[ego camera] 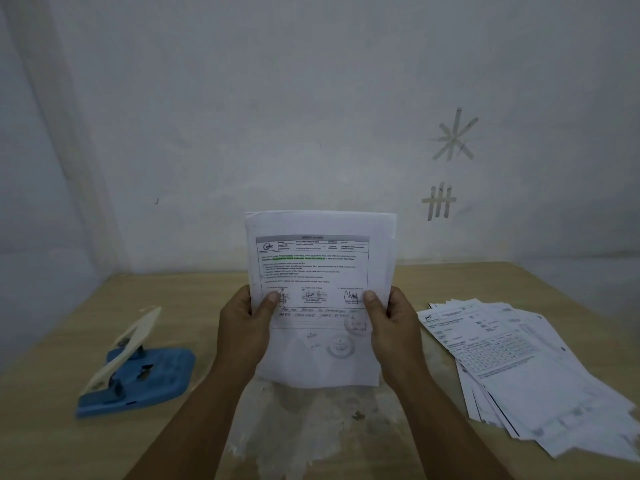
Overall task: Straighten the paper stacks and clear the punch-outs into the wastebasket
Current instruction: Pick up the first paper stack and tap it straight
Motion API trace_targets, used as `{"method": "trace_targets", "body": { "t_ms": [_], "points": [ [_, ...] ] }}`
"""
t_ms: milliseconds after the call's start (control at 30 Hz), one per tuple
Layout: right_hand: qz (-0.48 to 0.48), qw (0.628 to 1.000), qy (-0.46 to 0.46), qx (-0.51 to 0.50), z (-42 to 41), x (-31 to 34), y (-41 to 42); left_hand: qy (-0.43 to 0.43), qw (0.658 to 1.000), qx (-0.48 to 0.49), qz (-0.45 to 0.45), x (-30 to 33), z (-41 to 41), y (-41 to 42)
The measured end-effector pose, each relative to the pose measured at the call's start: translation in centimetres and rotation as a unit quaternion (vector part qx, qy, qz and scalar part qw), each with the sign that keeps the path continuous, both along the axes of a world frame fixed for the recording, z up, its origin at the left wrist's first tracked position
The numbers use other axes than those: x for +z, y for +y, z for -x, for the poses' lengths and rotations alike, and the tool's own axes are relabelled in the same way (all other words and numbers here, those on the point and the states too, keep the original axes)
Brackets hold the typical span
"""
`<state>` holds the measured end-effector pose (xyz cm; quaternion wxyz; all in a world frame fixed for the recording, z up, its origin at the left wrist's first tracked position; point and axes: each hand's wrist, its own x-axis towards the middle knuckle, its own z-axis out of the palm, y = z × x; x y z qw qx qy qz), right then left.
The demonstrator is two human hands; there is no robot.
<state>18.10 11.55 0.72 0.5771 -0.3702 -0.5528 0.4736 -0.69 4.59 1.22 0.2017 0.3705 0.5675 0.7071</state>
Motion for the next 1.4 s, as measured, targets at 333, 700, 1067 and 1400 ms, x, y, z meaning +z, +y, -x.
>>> {"method": "trace_targets", "body": {
  "t_ms": [333,700,1067,1400],
  "points": [
    [-0.015,1.000,-0.015,0.018,-0.1,-0.1,0.1,-0.001,1.000,-0.010,-0.018,0.2,0.0,0.0],
    [-0.002,1.000,-0.017,0.014,0.0,-0.3,-0.9,0.002,1.000,-0.024,-0.010,-0.4,-0.3,-0.4],
    [-0.103,0.994,-0.034,-0.032,-0.1,4.0,-0.7,0.002,0.996,-0.027,-0.083,3.7,0.6,0.4],
    [-0.091,0.994,-0.054,-0.016,0.4,4.7,-0.6,0.018,0.997,-0.030,-0.073,3.9,0.3,0.4]
  ]
}}
